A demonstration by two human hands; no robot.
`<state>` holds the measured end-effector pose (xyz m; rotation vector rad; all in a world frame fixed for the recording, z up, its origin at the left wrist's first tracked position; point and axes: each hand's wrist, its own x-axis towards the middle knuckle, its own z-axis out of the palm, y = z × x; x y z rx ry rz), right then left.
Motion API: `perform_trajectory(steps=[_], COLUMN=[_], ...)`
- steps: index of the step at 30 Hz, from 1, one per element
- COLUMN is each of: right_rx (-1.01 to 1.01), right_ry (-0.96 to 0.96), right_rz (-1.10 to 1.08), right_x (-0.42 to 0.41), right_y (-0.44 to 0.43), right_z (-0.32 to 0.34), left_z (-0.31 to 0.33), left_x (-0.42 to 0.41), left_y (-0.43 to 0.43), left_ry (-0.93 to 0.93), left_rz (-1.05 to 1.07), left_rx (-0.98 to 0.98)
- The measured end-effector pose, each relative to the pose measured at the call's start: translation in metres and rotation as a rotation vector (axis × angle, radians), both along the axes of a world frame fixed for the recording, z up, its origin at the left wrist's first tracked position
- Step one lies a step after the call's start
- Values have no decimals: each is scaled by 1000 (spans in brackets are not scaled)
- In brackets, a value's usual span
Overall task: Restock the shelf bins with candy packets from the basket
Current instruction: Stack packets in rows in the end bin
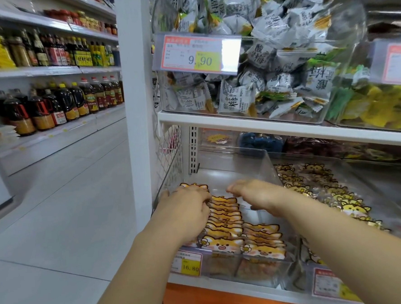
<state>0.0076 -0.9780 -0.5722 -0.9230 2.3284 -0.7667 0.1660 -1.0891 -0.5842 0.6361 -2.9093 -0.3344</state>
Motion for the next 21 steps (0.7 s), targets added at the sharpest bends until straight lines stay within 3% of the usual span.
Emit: perform_trajectory(steps=[7, 13, 17, 21], right_rx=[-311, -489, -278, 78], right_ry=[283, 150, 16, -59], right_rz=[193, 203, 167, 214], right_x=[55, 92, 91, 76], right_y=[86, 209, 261, 282], right_z=[34, 1, -76, -164], left_z=[7, -4, -66, -136], left_x=[18, 38, 44, 47], left_y=[44, 141, 202, 235], left_ry=[303, 490, 482, 224], left_rz=[-84, -217, -234, -157], left_rx=[3, 52, 165, 348])
